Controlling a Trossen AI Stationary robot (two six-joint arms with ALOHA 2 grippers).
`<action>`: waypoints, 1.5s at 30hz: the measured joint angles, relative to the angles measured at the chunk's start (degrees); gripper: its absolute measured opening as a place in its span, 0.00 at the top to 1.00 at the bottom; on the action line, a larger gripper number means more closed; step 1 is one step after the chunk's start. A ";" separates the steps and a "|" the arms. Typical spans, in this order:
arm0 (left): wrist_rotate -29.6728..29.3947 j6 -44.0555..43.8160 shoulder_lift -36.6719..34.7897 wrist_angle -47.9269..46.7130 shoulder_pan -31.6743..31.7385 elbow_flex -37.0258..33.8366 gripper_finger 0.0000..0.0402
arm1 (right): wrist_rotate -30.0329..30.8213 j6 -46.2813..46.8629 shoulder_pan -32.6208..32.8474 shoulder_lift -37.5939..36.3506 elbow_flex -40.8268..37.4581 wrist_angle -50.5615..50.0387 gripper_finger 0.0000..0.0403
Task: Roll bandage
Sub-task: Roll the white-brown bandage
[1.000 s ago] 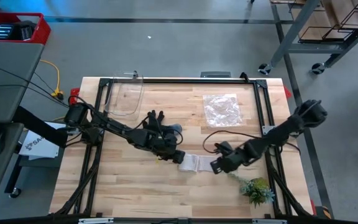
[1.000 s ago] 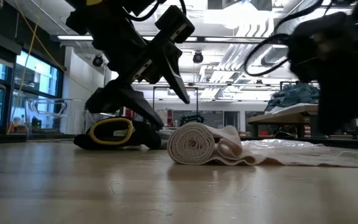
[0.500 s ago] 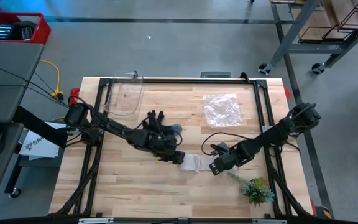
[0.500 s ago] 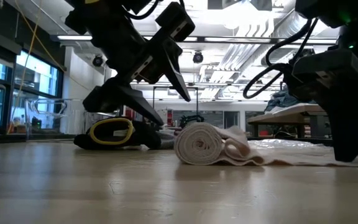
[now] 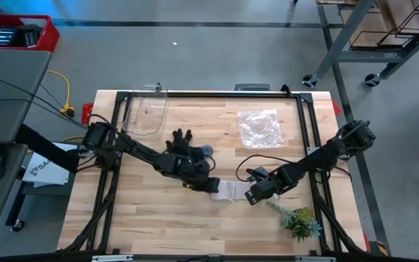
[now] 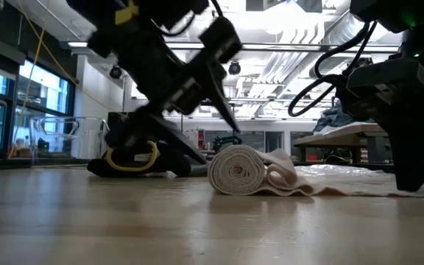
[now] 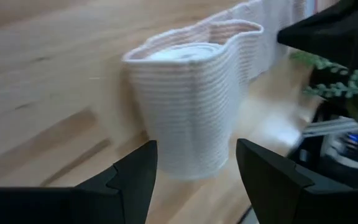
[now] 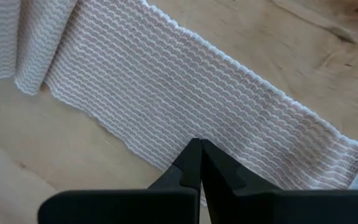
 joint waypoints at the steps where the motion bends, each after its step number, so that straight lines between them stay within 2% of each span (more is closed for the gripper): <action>1: 0.68 -0.54 0.74 0.67 0.09 0.02 0.46 | -0.01 -0.12 -0.01 0.02 0.00 0.05 1.00; 6: -1.19 -3.57 1.44 0.07 -0.06 0.01 0.46 | -0.04 -0.12 -0.01 0.02 -0.04 0.61 1.00; 25: -2.04 -5.71 4.12 2.69 0.38 0.07 0.47 | -0.04 0.03 -0.01 0.09 -0.13 2.63 1.00; 27: -2.40 -5.65 4.05 2.18 0.40 0.11 0.50 | -0.04 0.03 0.00 0.11 -0.13 2.65 1.00; 29: -2.52 -5.04 4.00 1.48 0.40 0.14 0.59 | -0.04 0.14 0.00 0.11 -0.13 2.65 1.00; 33: -1.63 -3.09 3.64 -1.22 0.09 0.28 0.90 | -0.22 0.57 -0.02 0.11 -0.13 2.65 1.00; 34: -1.86 -2.86 3.23 -2.61 -0.13 0.28 0.94 | -0.34 0.82 0.00 0.11 -0.13 2.65 1.00; 40: -1.72 -2.77 1.24 -11.23 -1.08 0.28 0.98 | -0.17 4.18 0.77 0.04 -0.02 -0.29 1.00; 45: -1.83 -2.00 -0.15 -12.42 -1.15 0.10 0.98 | 0.09 5.50 0.85 0.03 -0.02 0.13 1.00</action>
